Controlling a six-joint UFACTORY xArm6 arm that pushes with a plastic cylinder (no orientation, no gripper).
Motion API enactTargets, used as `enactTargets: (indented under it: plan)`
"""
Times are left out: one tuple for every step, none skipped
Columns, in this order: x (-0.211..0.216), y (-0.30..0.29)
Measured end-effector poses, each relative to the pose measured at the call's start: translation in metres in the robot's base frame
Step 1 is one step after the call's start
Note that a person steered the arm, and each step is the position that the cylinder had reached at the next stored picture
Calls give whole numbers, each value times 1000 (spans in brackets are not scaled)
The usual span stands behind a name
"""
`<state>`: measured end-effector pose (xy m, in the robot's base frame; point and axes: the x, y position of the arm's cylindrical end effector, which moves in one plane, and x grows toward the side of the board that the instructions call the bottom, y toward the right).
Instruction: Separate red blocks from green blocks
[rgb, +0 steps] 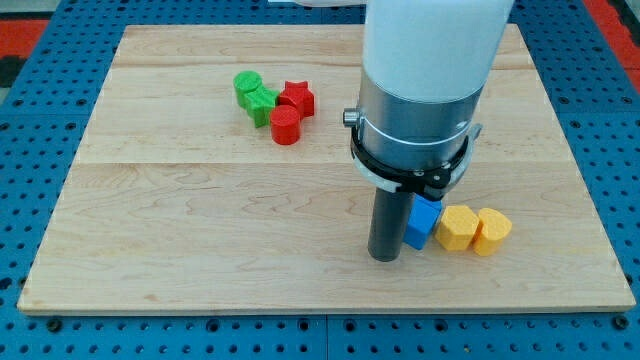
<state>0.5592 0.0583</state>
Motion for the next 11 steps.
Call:
enactTargets:
  plan:
    - [5,-49]
    - [23,-104]
    - [-12,-158]
    - [-63,-198]
    - [-104,-216]
    - [-133,-166]
    - [-146,-141]
    - [-155,-129]
    - [-173,-110]
    - [-191,-92]
    - [-223,-105]
